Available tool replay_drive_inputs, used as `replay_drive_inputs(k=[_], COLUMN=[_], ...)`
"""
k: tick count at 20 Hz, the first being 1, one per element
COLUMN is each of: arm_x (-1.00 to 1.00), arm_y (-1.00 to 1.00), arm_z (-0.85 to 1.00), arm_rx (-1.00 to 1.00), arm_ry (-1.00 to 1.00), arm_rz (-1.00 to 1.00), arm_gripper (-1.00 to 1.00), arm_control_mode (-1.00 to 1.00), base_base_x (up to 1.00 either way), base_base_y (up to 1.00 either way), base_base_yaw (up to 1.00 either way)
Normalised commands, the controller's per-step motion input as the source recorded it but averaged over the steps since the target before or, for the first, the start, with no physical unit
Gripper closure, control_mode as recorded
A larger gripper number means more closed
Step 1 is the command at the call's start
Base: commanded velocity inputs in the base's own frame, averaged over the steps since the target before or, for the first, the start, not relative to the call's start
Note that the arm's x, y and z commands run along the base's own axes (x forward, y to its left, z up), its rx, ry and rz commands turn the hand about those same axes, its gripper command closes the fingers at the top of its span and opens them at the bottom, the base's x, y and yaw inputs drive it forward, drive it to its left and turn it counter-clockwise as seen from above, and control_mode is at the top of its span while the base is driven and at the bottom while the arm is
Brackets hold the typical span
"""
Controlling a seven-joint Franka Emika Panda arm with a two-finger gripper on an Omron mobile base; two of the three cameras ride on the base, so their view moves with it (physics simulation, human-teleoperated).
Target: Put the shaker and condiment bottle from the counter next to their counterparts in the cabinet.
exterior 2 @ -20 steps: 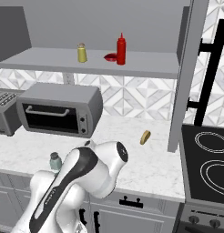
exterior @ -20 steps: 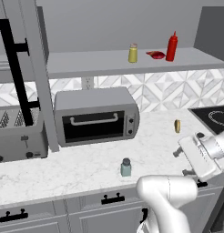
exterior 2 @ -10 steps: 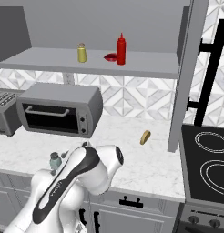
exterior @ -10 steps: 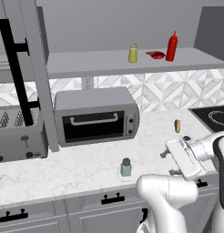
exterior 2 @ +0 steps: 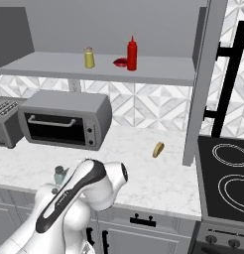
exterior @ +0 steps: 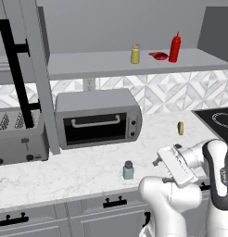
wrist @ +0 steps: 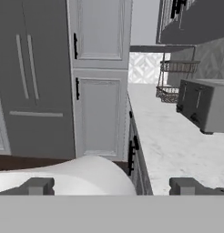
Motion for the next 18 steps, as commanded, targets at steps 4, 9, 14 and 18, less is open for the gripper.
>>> replay_drive_inputs(k=[4, 9, 14, 18], arm_x=[0.27, 0.34, 0.34, 0.10], arm_y=[0.13, 0.02, 0.02, 0.06], arm_z=[-0.12, -0.05, 0.00, -0.03], arm_rx=[0.09, 0.00, 0.00, 0.00], arm_ry=[0.08, 0.13, 0.11, 0.00], arm_rz=[0.00, -0.01, -0.05, 0.00], arm_gripper=[-1.00, -1.00, -1.00, -1.00], arm_control_mode=[-1.00, -1.00, -1.00, -1.00], base_base_x=[0.00, 0.00, 0.00, 0.00], base_base_y=[0.00, 0.00, 0.00, 0.00], base_base_yaw=[0.00, 0.00, 0.00, 0.00])
